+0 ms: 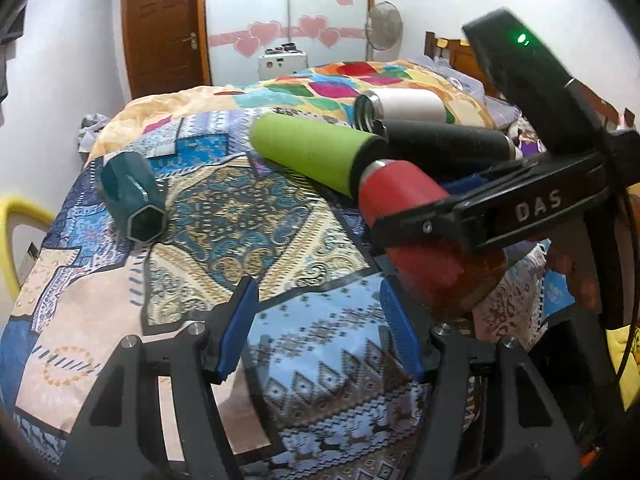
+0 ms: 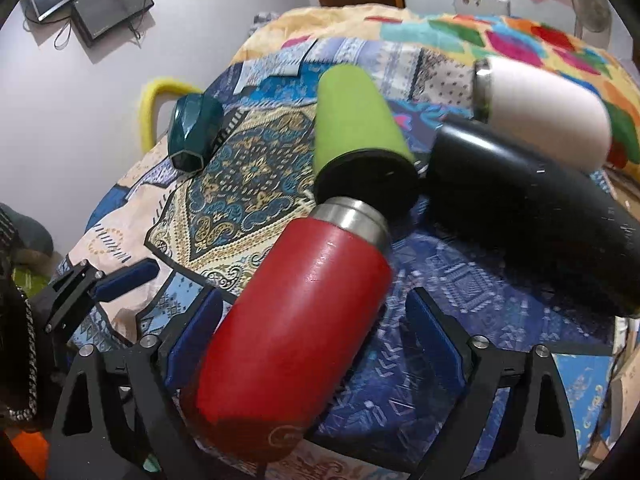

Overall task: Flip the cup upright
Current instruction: 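Rotate the red bottle upright with the right tool, opening the left tool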

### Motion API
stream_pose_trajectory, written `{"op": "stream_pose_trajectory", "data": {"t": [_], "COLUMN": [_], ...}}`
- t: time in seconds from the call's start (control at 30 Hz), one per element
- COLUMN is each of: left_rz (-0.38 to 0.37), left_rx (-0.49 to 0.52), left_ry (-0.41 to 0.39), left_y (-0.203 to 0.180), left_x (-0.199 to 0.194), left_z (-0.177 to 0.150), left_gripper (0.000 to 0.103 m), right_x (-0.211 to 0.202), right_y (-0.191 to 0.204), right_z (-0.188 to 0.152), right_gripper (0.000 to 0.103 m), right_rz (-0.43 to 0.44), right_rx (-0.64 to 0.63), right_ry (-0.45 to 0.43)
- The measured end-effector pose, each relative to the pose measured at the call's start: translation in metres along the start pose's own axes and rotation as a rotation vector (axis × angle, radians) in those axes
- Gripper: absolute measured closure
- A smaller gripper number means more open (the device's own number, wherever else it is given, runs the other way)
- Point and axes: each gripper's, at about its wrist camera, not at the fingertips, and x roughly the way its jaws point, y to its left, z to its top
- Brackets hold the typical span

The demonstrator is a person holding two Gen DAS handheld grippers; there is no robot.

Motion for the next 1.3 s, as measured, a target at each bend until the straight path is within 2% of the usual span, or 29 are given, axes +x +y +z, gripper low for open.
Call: {"op": "stream_pose_trajectory", "data": {"t": [0.13,0.27,0.37,0.5,0.7,0.97,1.3], "left_rz": [0.018,0.028,0.031,0.041,0.038,0.049,0.053], "left_rx": [-0.021,-0.038,-0.057,-0.067,-0.08,-0.08,-0.071], "left_ry": [-0.017,-0.027,-0.036,-0.054,-0.097,-0.167,-0.205], "left_y": [0.009,0.015,0.019,0.02,0.016,0.008,0.006], "left_x": [-0.006,-0.009,-0.012,-0.018,-0.03,-0.047,-0.057], "left_z": [0.0,-0.001,0.002,0.006,0.018,0.033,0.038], "left_gripper": [0.04,0.04,0.04,0.04,0.04,0.033,0.031], "right_x": [0.007,0.004,0.0,-0.007,-0.036,-0.062,-0.057], "right_y": [0.005,0.007,0.01,0.012,0.014,0.023,0.019], "right_z": [0.004,0.002,-0.001,-0.006,-0.01,-0.013,-0.006], "right_gripper": [0.024,0.038,0.043,0.043,0.043,0.044,0.044], "right_rz": [-0.016,-0.009,-0.01,-0.019,0.005,-0.045,-0.048], "right_rx": [-0.013,-0.022,-0.037,-0.044,-0.049,-0.083,-0.087], "right_ry": [0.03,0.026,0.014,-0.015,-0.109,-0.248,-0.292]}}
